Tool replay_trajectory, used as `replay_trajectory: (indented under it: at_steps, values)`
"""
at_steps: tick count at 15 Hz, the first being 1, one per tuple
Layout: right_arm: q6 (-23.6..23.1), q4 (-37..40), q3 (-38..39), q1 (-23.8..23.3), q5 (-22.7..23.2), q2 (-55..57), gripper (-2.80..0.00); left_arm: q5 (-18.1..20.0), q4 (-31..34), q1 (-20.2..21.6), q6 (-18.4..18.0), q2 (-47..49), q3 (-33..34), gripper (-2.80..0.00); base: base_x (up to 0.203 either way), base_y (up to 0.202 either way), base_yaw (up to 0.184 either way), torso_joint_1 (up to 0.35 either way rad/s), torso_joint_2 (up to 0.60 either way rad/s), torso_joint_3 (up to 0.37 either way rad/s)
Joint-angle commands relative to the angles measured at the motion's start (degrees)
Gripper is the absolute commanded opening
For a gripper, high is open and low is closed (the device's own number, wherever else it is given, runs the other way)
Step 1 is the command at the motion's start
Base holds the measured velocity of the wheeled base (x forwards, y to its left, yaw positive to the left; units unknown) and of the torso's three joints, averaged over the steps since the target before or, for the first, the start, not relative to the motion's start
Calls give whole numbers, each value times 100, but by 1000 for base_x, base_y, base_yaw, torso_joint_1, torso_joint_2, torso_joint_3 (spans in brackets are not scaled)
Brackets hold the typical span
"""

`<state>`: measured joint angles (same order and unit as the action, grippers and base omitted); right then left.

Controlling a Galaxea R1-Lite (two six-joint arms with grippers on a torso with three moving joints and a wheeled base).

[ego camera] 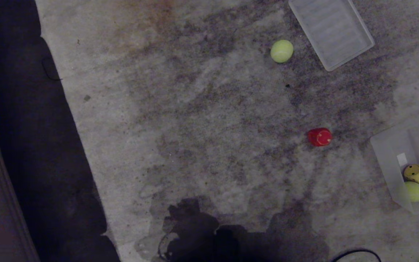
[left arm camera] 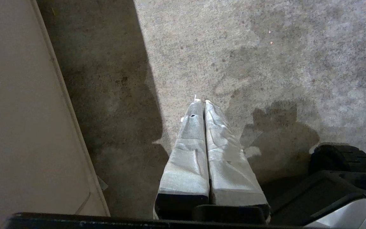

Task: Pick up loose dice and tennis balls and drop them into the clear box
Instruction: Find toys out of the box, then pick up toys out of the box

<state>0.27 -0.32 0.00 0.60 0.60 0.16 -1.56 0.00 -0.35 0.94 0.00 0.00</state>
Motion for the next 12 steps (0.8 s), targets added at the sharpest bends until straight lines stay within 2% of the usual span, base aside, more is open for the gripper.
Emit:
replay_trajectory:
  at_steps: [1, 5, 7, 10, 12]
  values:
    - [-9, -3, 18, 2, 8, -7, -280, -24, 0, 0, 47, 9, 9, -280, 0, 0, 0, 11, 3, -36]
    - [-27, 6, 9, 2, -5, -7, -280, -46, 0, 0, 73, 9, 9, -280, 0, 0, 0, 0, 0, 0]
    - [0, 123, -275, -4, -18, 48, -280, -46, 0, 0, 73, 9, 9, -280, 0, 0, 0, 0, 0, 0]
    - [20, 680, -1147, -13, -32, 1020, -280, -46, 0, 0, 73, 9, 9, -280, 0, 0, 0, 0, 0, 0]
    - [23, 759, -1530, -15, -33, 1982, -280, -46, 6, 0, 79, 9, 9, -280, 0, 0, 0, 0, 0, 0]
